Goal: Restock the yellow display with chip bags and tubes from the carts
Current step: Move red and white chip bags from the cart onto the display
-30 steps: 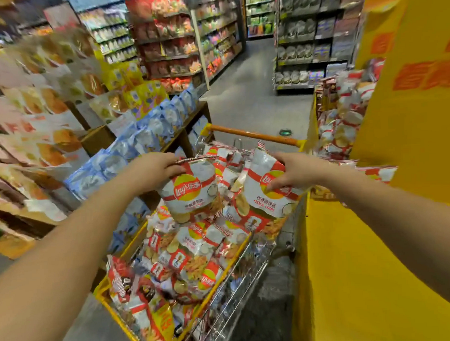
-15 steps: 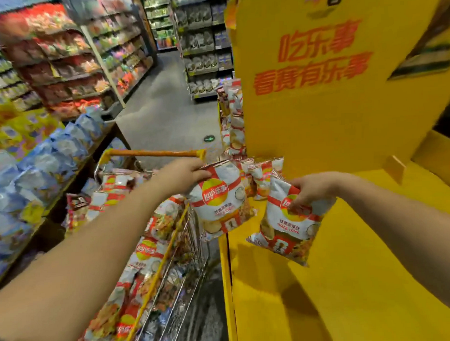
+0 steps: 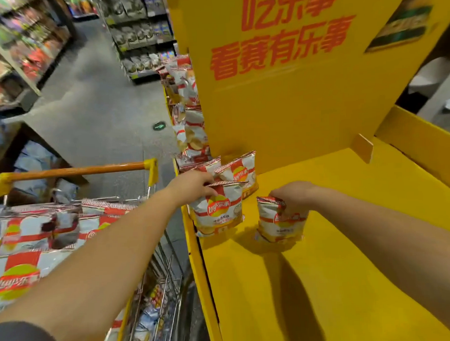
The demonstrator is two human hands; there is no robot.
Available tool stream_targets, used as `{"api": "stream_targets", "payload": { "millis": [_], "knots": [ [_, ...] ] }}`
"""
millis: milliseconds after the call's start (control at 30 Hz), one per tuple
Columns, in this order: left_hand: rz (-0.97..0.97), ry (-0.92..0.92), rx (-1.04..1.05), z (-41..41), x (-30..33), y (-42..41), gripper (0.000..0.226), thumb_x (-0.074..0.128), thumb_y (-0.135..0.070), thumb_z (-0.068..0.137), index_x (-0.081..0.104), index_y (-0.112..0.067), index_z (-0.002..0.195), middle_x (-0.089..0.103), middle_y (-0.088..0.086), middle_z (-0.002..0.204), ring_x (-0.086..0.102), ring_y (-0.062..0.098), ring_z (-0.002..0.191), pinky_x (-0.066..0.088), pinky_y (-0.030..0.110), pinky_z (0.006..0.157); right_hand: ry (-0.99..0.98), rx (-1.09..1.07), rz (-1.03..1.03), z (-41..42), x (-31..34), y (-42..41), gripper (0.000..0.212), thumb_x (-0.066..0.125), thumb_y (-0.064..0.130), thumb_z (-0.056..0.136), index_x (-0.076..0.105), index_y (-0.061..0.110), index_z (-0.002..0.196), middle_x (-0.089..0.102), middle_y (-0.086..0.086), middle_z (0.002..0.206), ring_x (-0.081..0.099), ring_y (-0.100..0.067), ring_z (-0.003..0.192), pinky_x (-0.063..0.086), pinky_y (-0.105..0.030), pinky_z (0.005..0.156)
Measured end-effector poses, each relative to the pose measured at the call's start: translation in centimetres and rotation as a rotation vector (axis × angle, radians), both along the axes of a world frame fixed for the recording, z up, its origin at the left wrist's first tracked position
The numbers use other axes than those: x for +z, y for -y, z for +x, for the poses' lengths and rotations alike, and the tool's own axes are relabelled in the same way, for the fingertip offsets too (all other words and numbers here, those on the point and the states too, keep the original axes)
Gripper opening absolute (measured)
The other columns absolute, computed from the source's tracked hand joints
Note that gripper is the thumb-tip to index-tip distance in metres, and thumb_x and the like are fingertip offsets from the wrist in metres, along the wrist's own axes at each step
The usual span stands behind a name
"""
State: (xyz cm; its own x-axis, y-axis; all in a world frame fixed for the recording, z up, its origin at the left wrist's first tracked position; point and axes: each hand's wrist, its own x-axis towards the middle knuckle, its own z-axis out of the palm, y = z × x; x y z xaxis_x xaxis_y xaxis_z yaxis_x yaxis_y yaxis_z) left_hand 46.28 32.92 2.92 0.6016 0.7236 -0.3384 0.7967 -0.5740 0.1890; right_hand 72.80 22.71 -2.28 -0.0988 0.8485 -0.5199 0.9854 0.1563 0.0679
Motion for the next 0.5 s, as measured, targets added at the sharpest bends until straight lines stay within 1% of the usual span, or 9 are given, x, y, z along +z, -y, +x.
{"api": "stream_targets", "payload": {
  "millis": [67, 133, 167, 200, 267, 333, 367, 433, 500],
  "knots": [
    [0.008, -0.042, -0.041, 0.1, -2.5, -2.2, 0.034, 0.062, -0.047, 0.09, 0.06, -0.019, 0.108, 0.062, 0.0, 0.096, 0.056, 0.02, 0.087, 0.038, 0.029, 0.058, 0.015, 0.041, 0.019, -0.3, -1.9, -2.5, 0.045, 0.07, 0.044, 0.08, 0.051, 0.029, 0.118, 0.065, 0.0, 0.109, 0.06, -0.025, 0.098, 0.045, -0.031, 0.068],
    [0.014, -0.091, -0.065, -0.1, -4.7, -3.9, 0.043, 0.06, -0.046, 0.091, 0.057, -0.02, 0.125, 0.063, 0.003, 0.112, 0.058, 0.023, 0.097, 0.046, 0.031, 0.068, 0.0, 0.065, 0.049, -0.7, -3.6, -4.7, 0.041, 0.068, 0.037, 0.083, 0.05, 0.03, 0.119, 0.064, 0.001, 0.113, 0.059, -0.024, 0.104, 0.044, -0.035, 0.08],
    [0.017, -0.111, -0.069, -0.2, -5.7, -4.7, 0.045, 0.06, -0.046, 0.092, 0.055, -0.02, 0.129, 0.063, 0.004, 0.112, 0.059, 0.024, 0.098, 0.05, 0.034, 0.072, -0.014, 0.067, 0.055, -0.9, -4.4, -5.8, 0.041, 0.067, 0.033, 0.085, 0.05, 0.032, 0.122, 0.063, 0.002, 0.117, 0.057, -0.024, 0.11, 0.04, -0.038, 0.087],
    [0.022, -0.123, -0.065, -0.3, -6.7, -5.5, 0.043, 0.059, -0.045, 0.093, 0.055, -0.019, 0.126, 0.064, 0.005, 0.107, 0.06, 0.025, 0.095, 0.052, 0.038, 0.073, -0.027, 0.066, 0.055, -1.3, -5.2, -6.8, 0.043, 0.065, 0.031, 0.086, 0.049, 0.033, 0.125, 0.061, 0.003, 0.119, 0.055, -0.023, 0.114, 0.036, -0.04, 0.093],
    [0.046, -0.135, -0.045, -0.6, -8.8, -6.7, 0.032, 0.058, -0.042, 0.095, 0.057, -0.015, 0.113, 0.061, 0.004, 0.09, 0.061, 0.025, 0.085, 0.053, 0.041, 0.069, -0.021, 0.079, 0.058, -2.2, -6.8, -9.0, 0.045, 0.063, 0.029, 0.087, 0.048, 0.033, 0.129, 0.061, 0.004, 0.121, 0.054, -0.023, 0.116, 0.033, -0.042, 0.097],
    [0.097, -0.137, -0.018, -0.8, -10.8, -7.3, 0.024, 0.055, -0.036, 0.098, 0.053, -0.012, 0.101, 0.05, 0.001, 0.075, 0.057, 0.024, 0.073, 0.052, 0.04, 0.062, -0.001, 0.096, 0.083, -3.0, -8.3, -11.1, 0.038, 0.062, 0.025, 0.086, 0.051, 0.028, 0.122, 0.062, 0.001, 0.114, 0.056, -0.024, 0.112, 0.034, -0.041, 0.095],
    [0.137, -0.138, -0.012, -0.8, -11.3, -7.1, 0.022, 0.053, -0.033, 0.099, 0.051, -0.012, 0.1, 0.045, 0.0, 0.073, 0.053, 0.023, 0.067, 0.049, 0.039, 0.058, 0.008, 0.109, 0.118, -3.1, -8.7, -11.7, 0.034, 0.062, 0.023, 0.085, 0.052, 0.026, 0.117, 0.063, -0.001, 0.11, 0.057, -0.025, 0.11, 0.035, -0.04, 0.094],
    [0.206, -0.097, 0.013, -1.2, -12.5, -7.3, 0.018, 0.05, -0.031, 0.1, 0.051, -0.012, 0.101, 0.049, 0.001, 0.078, 0.052, 0.023, 0.067, 0.042, 0.037, 0.055, -0.003, 0.153, 0.195, -3.6, -9.7, -13.2, 0.039, 0.064, 0.023, 0.083, 0.053, 0.026, 0.12, 0.063, -0.001, 0.116, 0.057, -0.025, 0.114, 0.037, -0.039, 0.096],
    [0.259, -0.039, 0.074, -1.4, -13.4, -7.8, 0.017, 0.05, -0.03, 0.1, 0.052, -0.013, 0.103, 0.058, 0.005, 0.089, 0.06, 0.027, 0.08, 0.042, 0.038, 0.057, -0.003, 0.185, 0.237, -4.1, -9.9, -14.8, 0.048, 0.064, 0.023, 0.085, 0.049, 0.028, 0.131, 0.062, -0.001, 0.123, 0.054, -0.024, 0.119, 0.036, -0.039, 0.099]
  ]
}}
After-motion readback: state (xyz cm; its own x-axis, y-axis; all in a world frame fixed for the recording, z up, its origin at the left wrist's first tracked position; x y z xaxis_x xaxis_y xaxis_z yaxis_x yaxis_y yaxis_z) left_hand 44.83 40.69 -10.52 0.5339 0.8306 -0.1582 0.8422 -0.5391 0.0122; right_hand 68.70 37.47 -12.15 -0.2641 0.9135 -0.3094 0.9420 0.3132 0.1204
